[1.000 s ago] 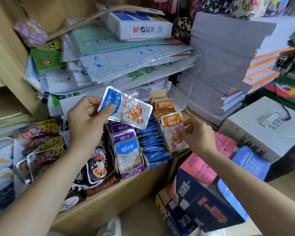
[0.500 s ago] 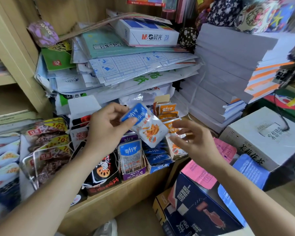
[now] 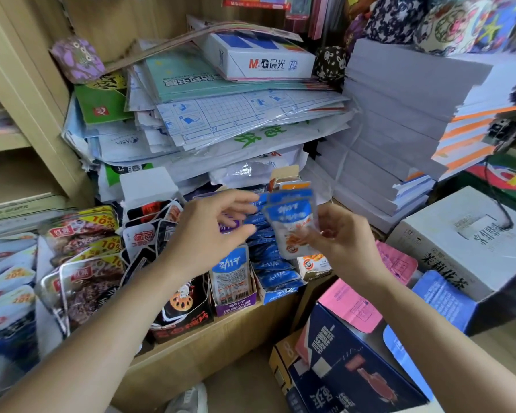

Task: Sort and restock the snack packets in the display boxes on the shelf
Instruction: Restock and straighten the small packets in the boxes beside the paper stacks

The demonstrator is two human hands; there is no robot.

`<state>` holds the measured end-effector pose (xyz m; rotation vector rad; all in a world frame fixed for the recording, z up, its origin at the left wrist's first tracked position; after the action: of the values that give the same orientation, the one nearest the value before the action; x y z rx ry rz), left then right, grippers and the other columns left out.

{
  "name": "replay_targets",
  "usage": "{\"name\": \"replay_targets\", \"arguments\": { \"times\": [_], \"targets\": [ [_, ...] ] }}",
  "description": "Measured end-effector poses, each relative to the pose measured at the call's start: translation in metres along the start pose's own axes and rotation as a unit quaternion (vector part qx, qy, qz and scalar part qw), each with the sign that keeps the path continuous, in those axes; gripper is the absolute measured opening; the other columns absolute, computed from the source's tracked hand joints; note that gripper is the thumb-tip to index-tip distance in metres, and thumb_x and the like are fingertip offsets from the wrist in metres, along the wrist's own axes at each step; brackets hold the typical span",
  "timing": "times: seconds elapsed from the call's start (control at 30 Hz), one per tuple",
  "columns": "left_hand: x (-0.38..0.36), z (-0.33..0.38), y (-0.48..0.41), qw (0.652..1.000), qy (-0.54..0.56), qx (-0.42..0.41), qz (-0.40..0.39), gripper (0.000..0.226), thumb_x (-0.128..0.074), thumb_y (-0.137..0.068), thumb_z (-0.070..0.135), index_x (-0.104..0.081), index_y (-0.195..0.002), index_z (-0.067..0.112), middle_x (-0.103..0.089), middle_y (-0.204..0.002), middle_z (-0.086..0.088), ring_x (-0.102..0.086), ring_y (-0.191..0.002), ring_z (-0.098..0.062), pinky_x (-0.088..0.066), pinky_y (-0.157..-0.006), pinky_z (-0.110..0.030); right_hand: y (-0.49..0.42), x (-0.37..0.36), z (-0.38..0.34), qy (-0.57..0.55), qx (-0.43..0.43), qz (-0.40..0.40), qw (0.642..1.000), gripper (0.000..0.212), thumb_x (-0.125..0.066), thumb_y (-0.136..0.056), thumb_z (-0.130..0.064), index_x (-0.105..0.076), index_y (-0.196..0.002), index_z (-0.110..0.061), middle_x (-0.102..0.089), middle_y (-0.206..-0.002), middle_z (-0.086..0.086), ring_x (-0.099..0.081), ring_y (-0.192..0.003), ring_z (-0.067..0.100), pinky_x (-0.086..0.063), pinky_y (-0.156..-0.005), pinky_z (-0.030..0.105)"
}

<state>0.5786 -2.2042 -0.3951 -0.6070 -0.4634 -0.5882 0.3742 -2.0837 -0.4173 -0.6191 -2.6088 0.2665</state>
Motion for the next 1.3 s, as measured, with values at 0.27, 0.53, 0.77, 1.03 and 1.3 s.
{"name": "replay_targets", "arguments": {
  "times": [0.27,0.53,0.77,1.03,1.3],
  "targets": [
    [0.02,-0.016,0.013,0.948,-0.275,-0.003,-0.157,0.022,-0.08,-0.076,0.052,-0.075,-0.097,0.048,-0.065,-0.08,0.026,-0.049,-0.087,-0.003,-0.036,-0.089,-0.035,-0.009,0.015,0.013,-0.187,-0.117,0.06,0.973,0.023,-0.068,-0.091,-0.008,-0.065,-0.114,-0.005,-0.077,-0.107,0.007,-0.075,-0.101,0.022,-0.059,-0.09,0.042],
    [0.026,-0.017,0.019,0.964,-0.246,0.025,-0.098,0.007,-0.082,-0.08,0.04,-0.075,-0.083,0.039,-0.064,-0.077,0.021,-0.055,-0.079,0.003,-0.039,-0.073,-0.022,-0.01,0.007,0.012,-0.185,-0.136,0.071,0.971,0.021,-0.069,-0.09,-0.009,-0.067,-0.111,-0.007,-0.077,-0.106,0.007,-0.075,-0.099,0.022,-0.06,-0.086,0.039],
    [0.038,-0.028,0.015,0.98,-0.054,0.045,0.185,0.011,-0.074,-0.09,0.021,-0.068,-0.091,0.03,-0.07,-0.082,0.016,-0.073,-0.077,-0.013,-0.058,-0.067,-0.034,-0.011,0.006,0.013,-0.188,-0.147,0.086,0.967,0.02,-0.068,-0.091,-0.009,-0.067,-0.111,-0.009,-0.077,-0.107,0.006,-0.075,-0.1,0.021,-0.059,-0.09,0.044],
    [0.046,-0.026,0.011,0.954,0.073,0.042,0.288,0.006,-0.07,-0.094,0.018,-0.064,-0.095,0.016,-0.075,-0.089,0.004,-0.073,-0.069,-0.019,-0.061,-0.067,-0.049,-0.012,0.007,0.015,-0.204,-0.139,0.094,0.964,0.02,-0.065,-0.093,-0.007,-0.066,-0.114,-0.007,-0.076,-0.109,0.008,-0.074,-0.102,0.023,-0.058,-0.092,0.045],
    [0.04,-0.011,0.012,0.981,0.023,-0.01,0.191,0.024,-0.073,-0.09,0.009,-0.064,-0.089,0.031,-0.073,-0.084,0.014,-0.07,-0.078,-0.002,-0.053,-0.066,-0.016,-0.015,0.006,0.018,-0.225,-0.14,0.097,0.959,0.021,-0.064,-0.094,-0.006,-0.066,-0.115,-0.004,-0.075,-0.113,0.011,-0.073,-0.106,0.026,-0.056,-0.096,0.05]
  ]
}}
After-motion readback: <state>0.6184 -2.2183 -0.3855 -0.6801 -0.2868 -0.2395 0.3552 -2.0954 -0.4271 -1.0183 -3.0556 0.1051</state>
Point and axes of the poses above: each hand's wrist, its own y-axis away from the middle knuckle, its own x-axis out of the back of the hand, z = x × y, the point moved 2 cm from there along -y, towards the middle knuckle
